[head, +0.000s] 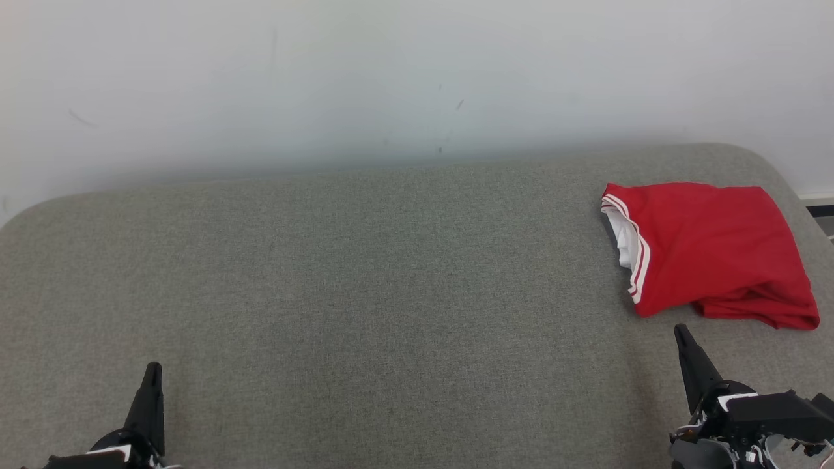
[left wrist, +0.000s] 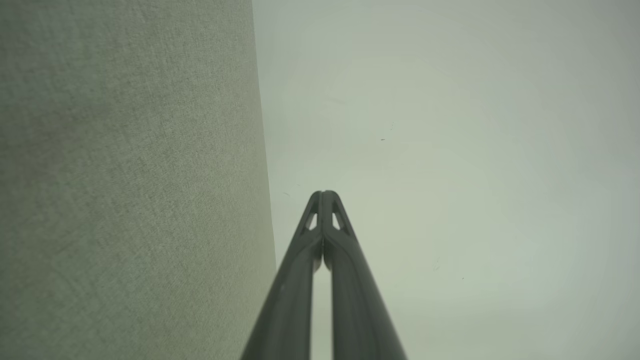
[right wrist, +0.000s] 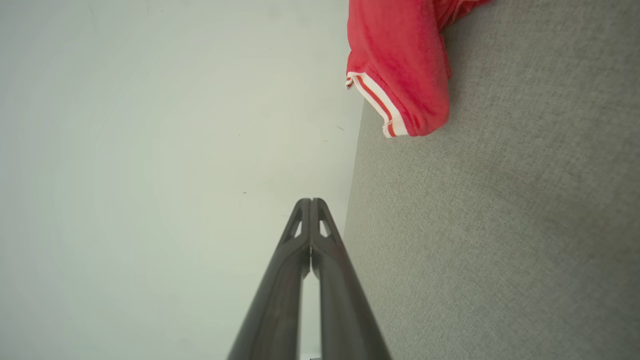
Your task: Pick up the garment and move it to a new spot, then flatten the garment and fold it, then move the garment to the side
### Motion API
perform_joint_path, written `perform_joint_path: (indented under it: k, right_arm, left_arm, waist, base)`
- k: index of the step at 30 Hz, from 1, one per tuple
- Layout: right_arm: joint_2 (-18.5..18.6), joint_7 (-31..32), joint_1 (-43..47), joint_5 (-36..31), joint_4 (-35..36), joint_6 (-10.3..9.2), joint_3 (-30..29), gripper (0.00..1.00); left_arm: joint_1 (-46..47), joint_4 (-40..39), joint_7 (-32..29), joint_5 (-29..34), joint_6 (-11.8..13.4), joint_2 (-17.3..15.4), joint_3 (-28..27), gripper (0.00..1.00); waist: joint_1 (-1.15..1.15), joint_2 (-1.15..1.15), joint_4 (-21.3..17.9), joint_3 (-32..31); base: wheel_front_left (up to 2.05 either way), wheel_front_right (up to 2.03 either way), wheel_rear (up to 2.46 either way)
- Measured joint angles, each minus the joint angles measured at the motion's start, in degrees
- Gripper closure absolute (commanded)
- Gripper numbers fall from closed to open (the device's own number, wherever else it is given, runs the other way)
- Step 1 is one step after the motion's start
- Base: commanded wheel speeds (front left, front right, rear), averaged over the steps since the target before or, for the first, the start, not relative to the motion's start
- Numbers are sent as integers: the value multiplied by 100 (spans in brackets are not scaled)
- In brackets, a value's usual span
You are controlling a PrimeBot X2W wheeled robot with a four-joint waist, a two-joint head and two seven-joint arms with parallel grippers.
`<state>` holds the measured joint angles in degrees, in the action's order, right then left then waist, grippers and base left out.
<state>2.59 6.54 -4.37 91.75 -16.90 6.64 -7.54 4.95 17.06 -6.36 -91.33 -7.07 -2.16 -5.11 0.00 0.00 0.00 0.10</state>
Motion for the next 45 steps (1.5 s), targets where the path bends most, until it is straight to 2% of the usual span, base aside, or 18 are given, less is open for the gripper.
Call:
perform_joint_path:
  k: [45]
  right_arm:
    - [0, 0, -1, 0, -4, 25, 0, 100]
  left_arm:
    - [0, 7, 0, 0, 0, 1, 0, 100]
  waist:
    - [0, 0, 0, 0]
  base:
    - [0, 0, 0]
